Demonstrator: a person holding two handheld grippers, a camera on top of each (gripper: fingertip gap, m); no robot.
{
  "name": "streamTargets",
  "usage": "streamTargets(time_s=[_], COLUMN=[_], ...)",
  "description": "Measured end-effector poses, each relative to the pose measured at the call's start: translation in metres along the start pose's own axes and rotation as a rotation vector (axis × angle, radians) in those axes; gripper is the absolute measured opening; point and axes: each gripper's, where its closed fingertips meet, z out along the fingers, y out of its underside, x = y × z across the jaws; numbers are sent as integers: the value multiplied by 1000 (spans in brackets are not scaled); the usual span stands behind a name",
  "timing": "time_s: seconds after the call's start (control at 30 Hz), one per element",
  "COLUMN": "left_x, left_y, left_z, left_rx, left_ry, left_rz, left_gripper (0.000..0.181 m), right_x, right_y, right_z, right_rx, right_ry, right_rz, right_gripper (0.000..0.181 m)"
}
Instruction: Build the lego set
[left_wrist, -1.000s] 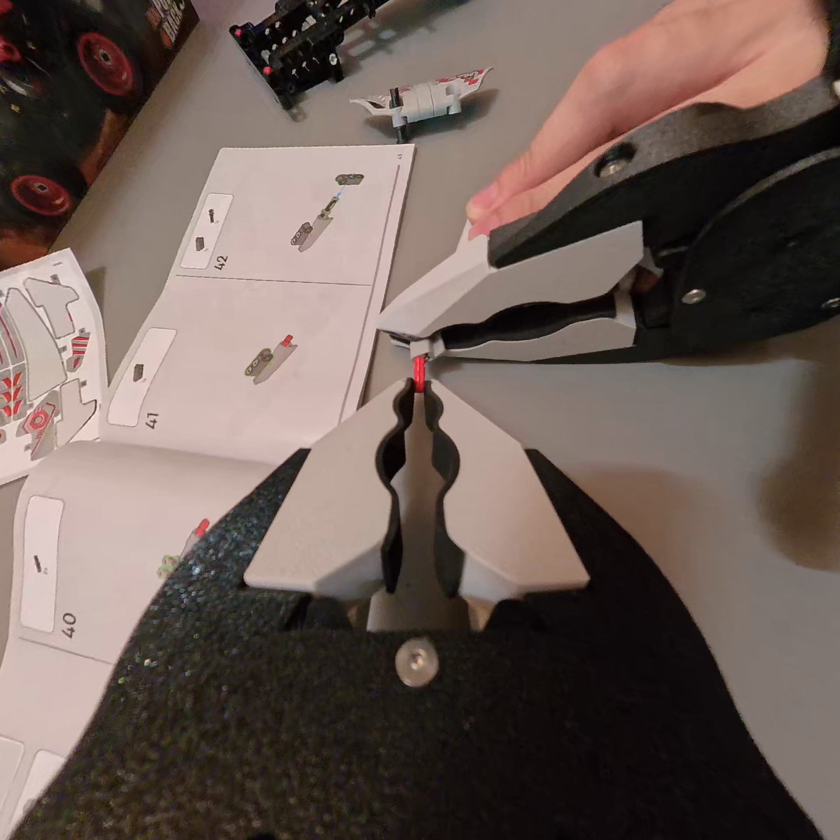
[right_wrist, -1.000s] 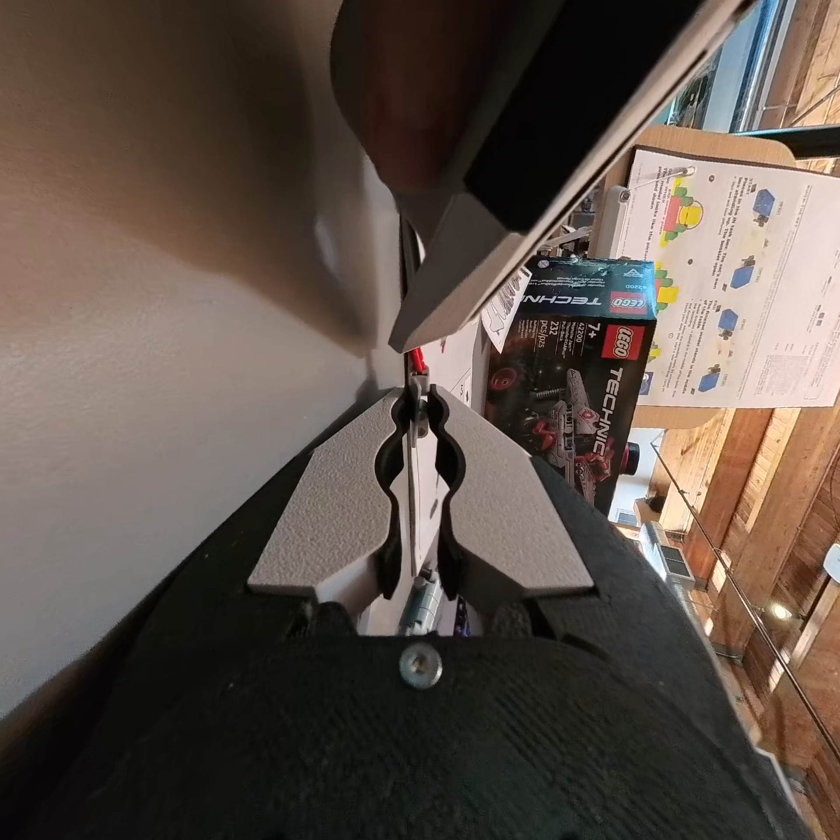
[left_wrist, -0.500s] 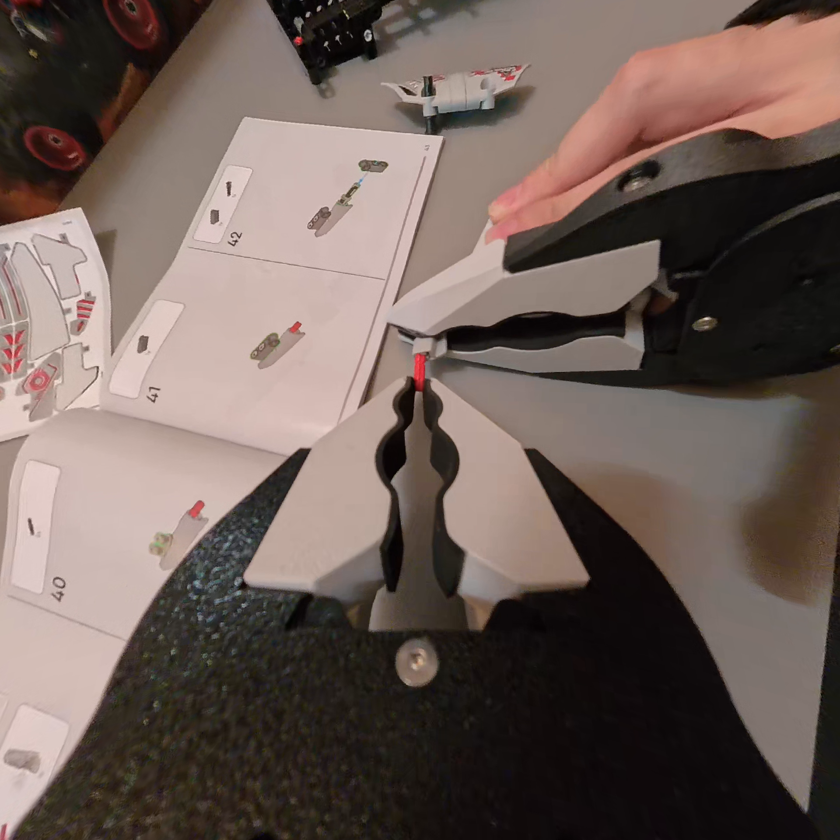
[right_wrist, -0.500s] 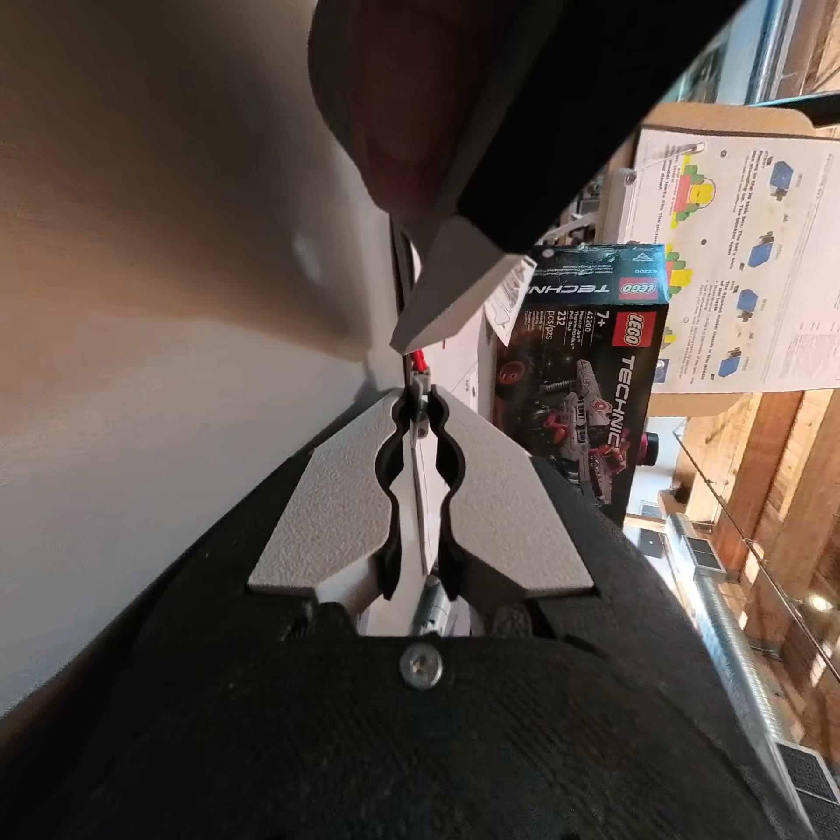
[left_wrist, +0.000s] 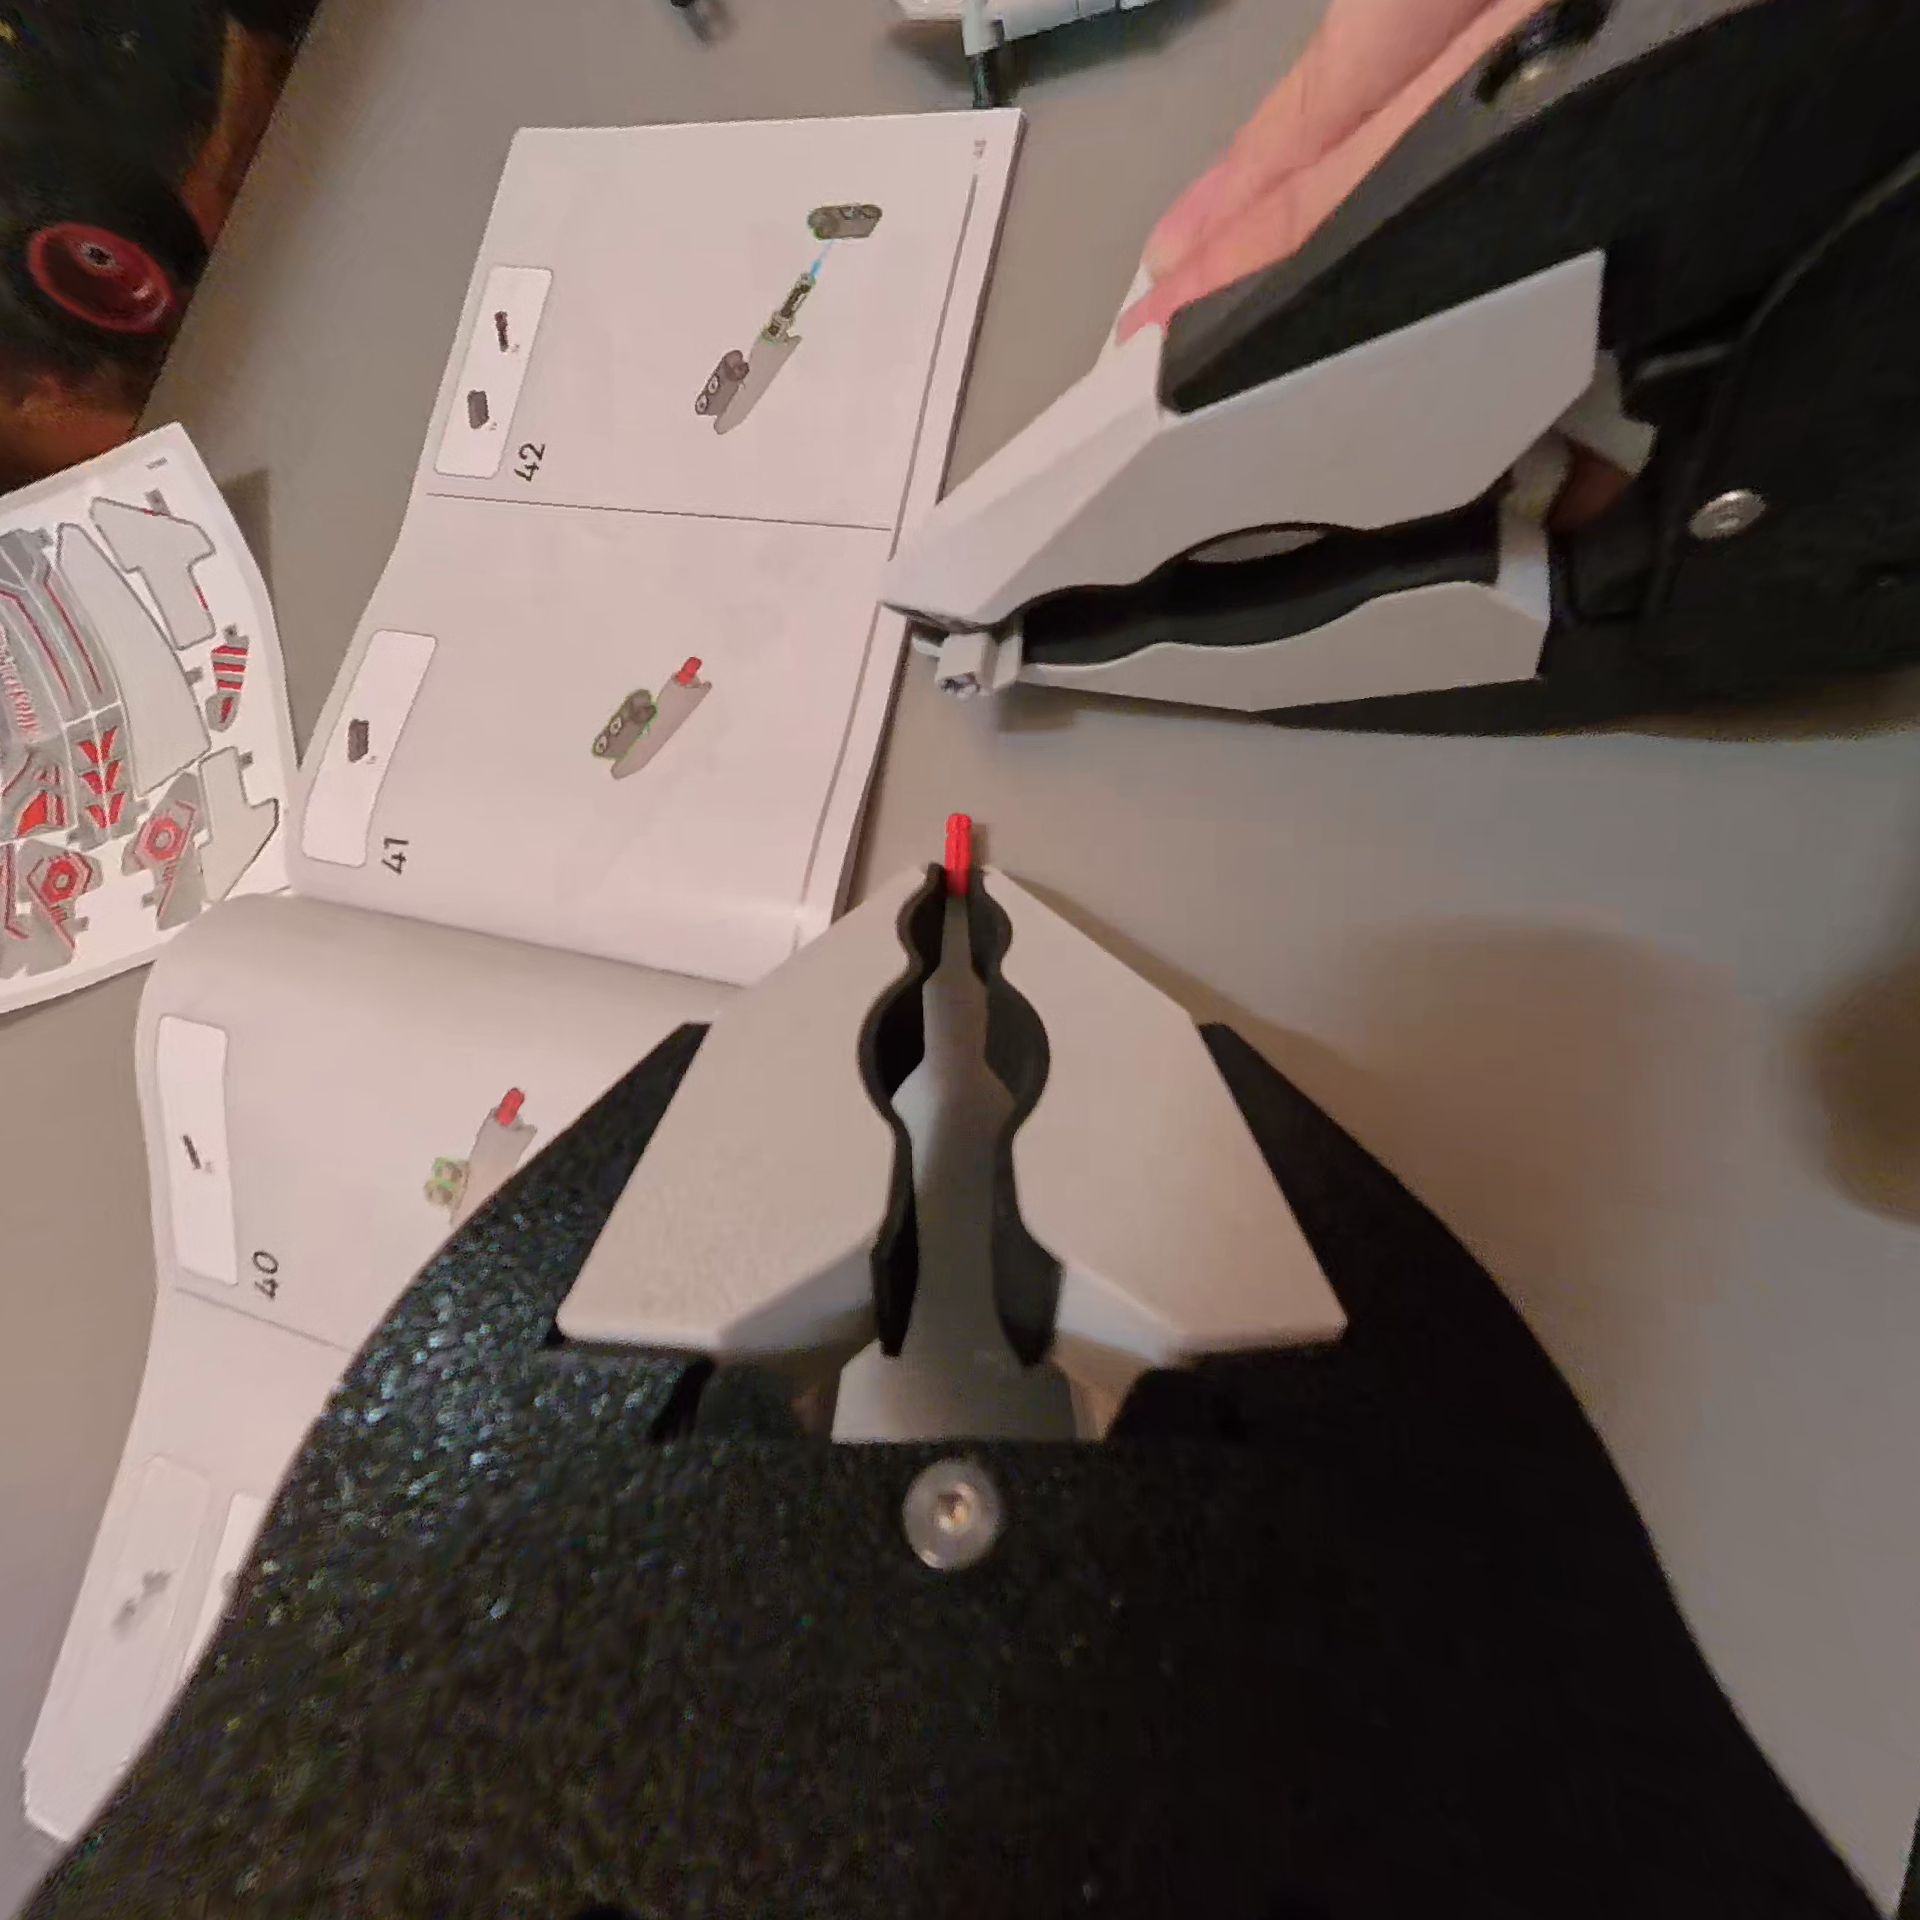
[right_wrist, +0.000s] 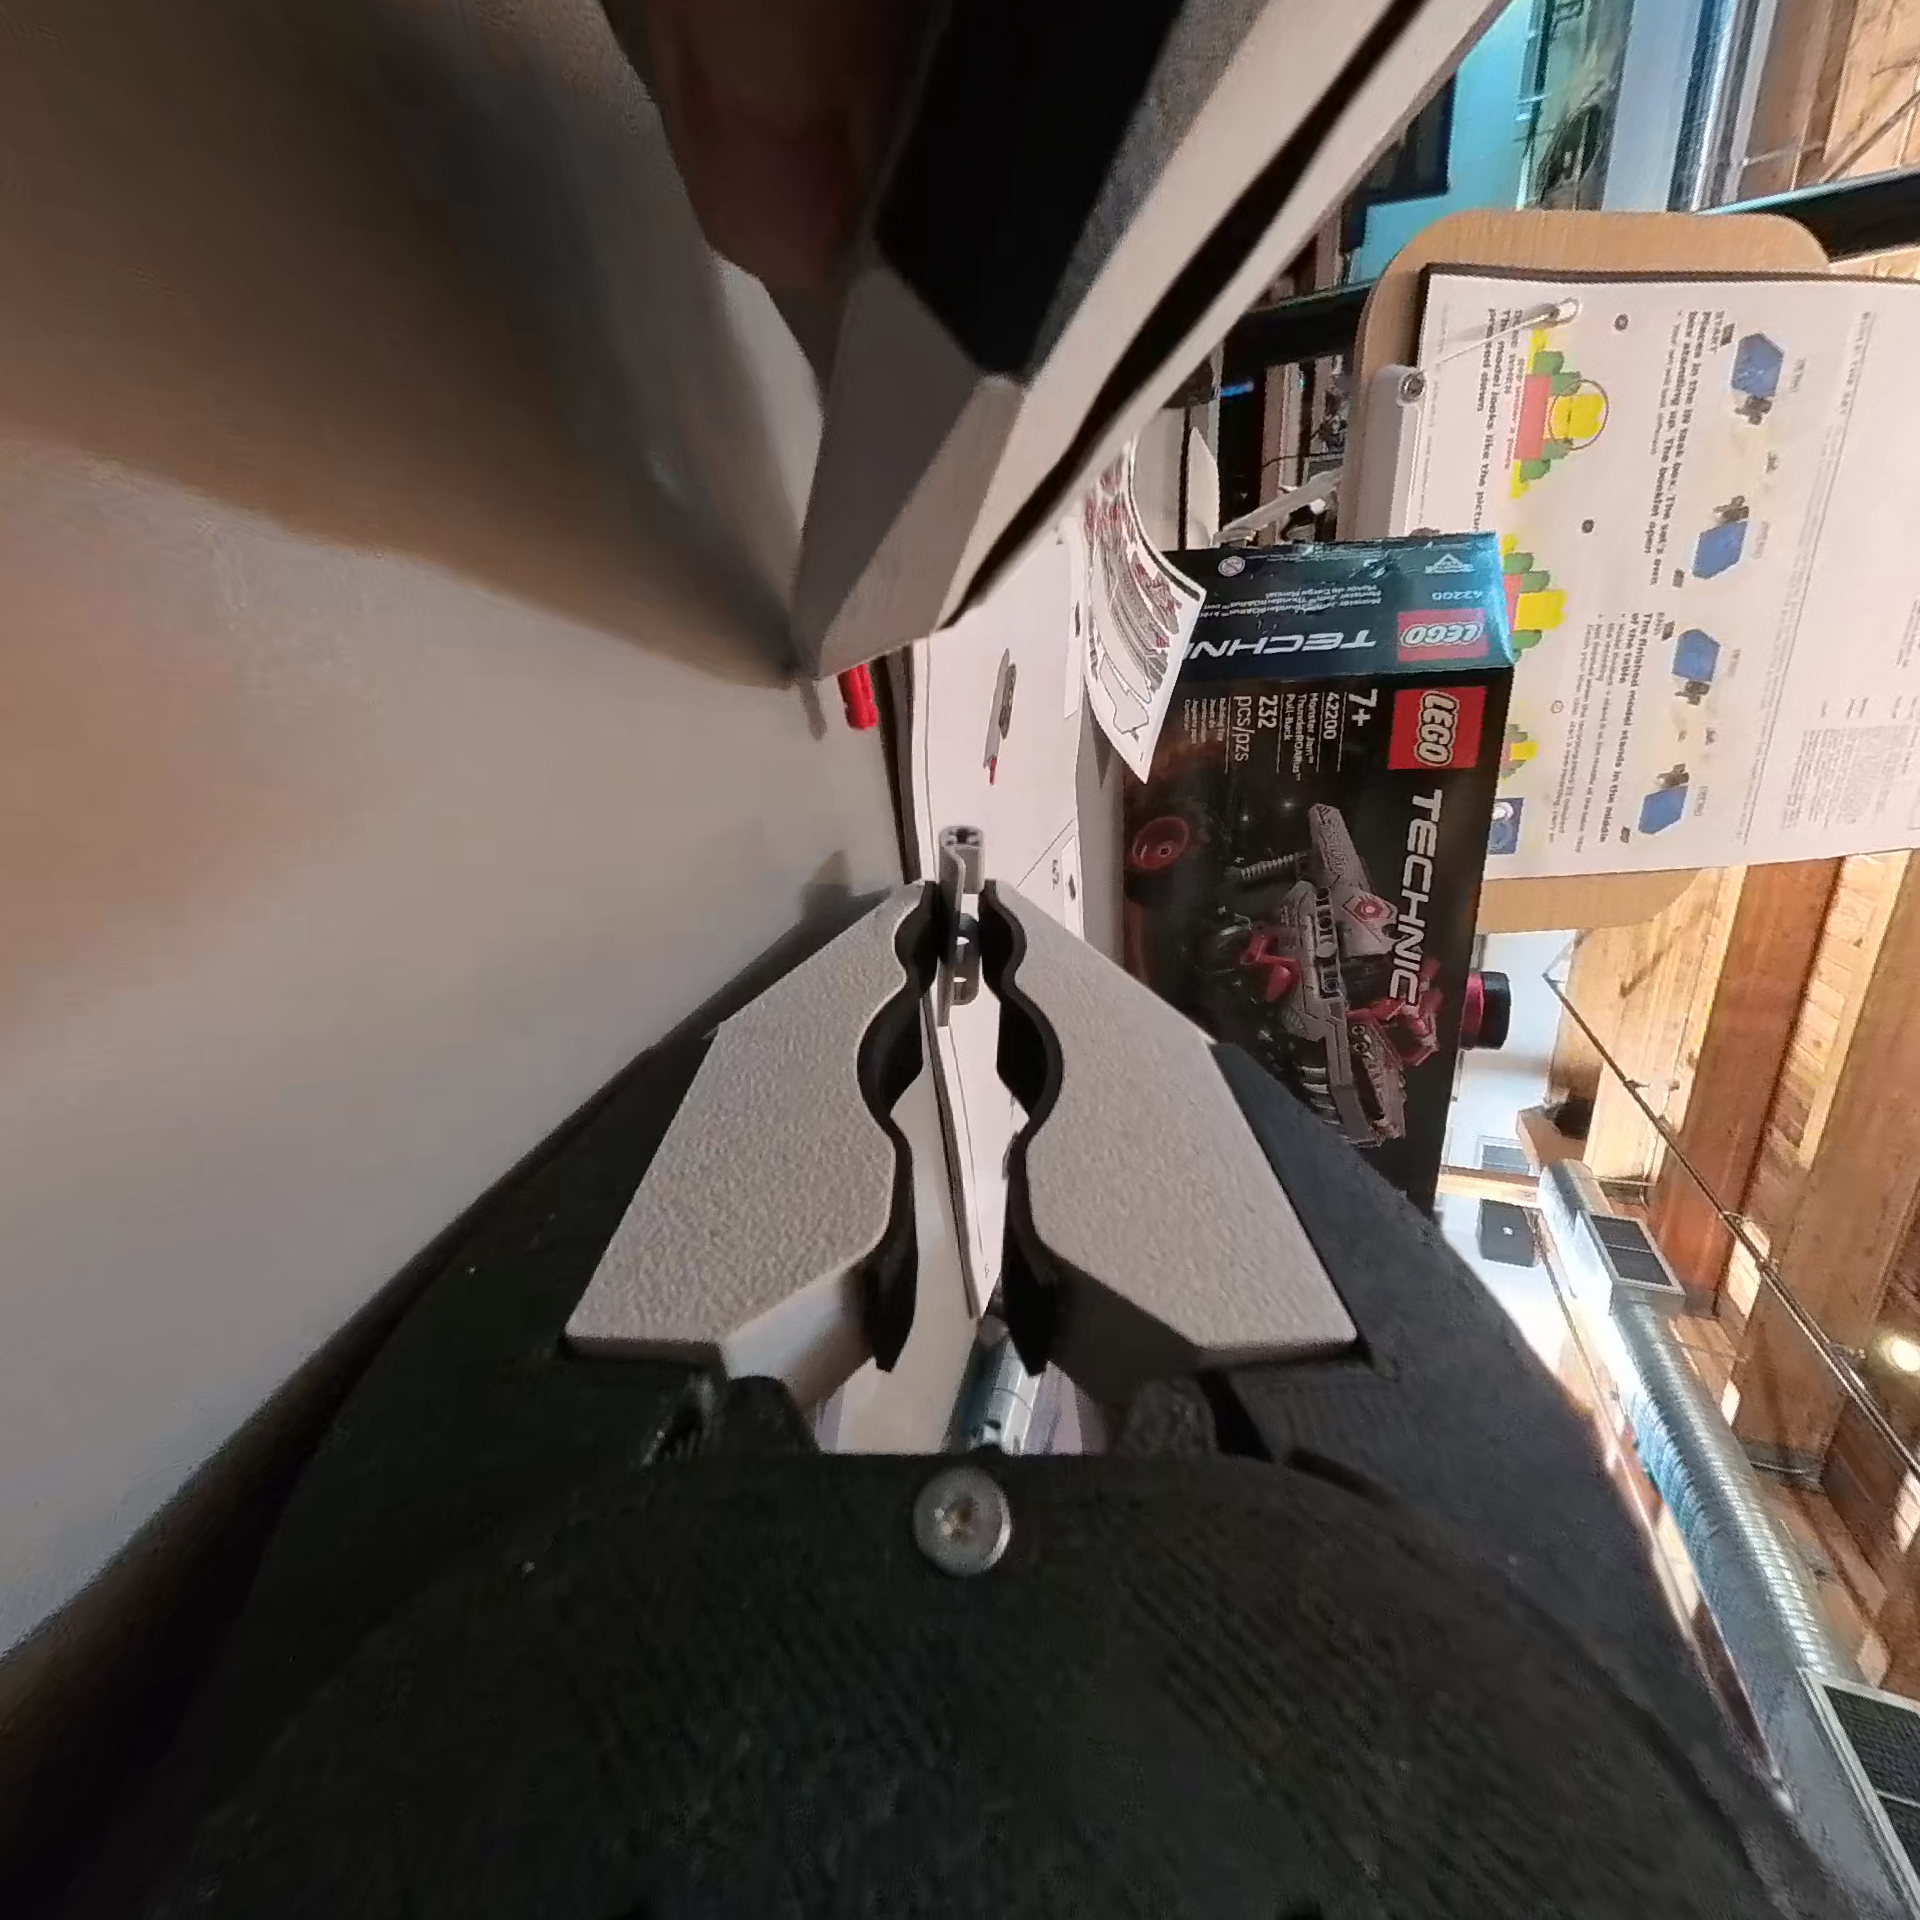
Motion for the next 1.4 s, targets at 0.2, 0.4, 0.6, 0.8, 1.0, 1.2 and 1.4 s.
streamTargets(time_s=[0.2, 0.4, 0.6, 0.8, 1.0, 1.2, 1.4], left_x=[1, 10, 7, -1, 6, 12, 10], left_y=[-9, -35, -36, -32, -34, -43, -42], left_z=[-5, -12, -11, -13, -13, -11, -14], left_rx=[105, 294, 309, 304, 305, 331, 344], left_ry=[65, 164, 161, 112, 188, 191, 187], left_rz=[-36, -132, -163, -131, -173, -204, -190], left_gripper=[19, 23, 11, 0, 22, 14, 13], right_x=[3, 8, 13, 10, 12, 11, 12], right_y=[-2, -10, -16, -20, -15, -17, -19], right_z=[-2, -7, -11, -12, -11, -12, -13], right_rx=[20, 57, 99, 127, 100, 99, 121], right_ry=[12, 63, 91, 80, 78, 86, 88], right_rz=[14, -8, 1, -6, 24, 1, 21], right_gripper=[5, 6, 5, 5, 5, 6, 6])
